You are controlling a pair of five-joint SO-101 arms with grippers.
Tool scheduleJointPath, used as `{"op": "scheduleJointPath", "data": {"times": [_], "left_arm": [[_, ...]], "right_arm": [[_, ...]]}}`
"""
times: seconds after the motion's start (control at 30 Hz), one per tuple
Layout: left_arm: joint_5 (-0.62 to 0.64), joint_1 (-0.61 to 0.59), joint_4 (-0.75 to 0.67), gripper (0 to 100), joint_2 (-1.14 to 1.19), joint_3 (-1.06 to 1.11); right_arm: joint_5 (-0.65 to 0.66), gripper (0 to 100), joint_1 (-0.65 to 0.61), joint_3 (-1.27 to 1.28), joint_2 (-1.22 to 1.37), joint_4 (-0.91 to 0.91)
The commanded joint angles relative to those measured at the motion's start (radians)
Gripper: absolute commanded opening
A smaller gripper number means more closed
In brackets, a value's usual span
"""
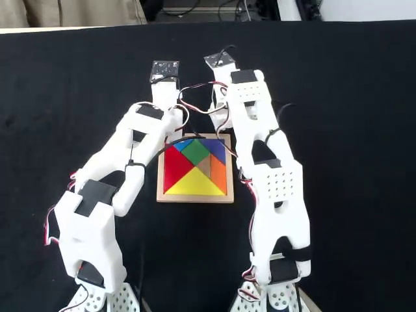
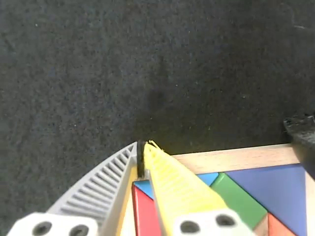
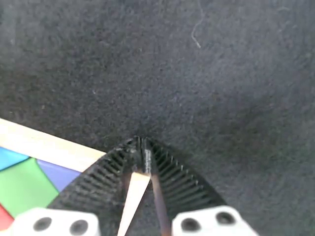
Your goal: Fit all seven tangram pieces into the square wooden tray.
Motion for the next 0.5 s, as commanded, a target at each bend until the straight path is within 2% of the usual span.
{"op": "scheduleJointPath", "data": {"times": [0.0, 0.2, 0.47], "left_arm": [[0.009, 0.002, 0.006, 3, -0.011, -0.027], [0.009, -0.005, 0.066, 3, -0.012, -0.027], [0.009, -0.016, 0.069, 3, -0.020, -0.025]], "right_arm": [[0.014, 1.1, -0.021, -0.021, -0.010, 0.032], [0.014, 1.1, -0.034, -0.019, -0.010, 0.046], [0.006, 1.1, -0.034, -0.027, -0.012, 0.089]]}}
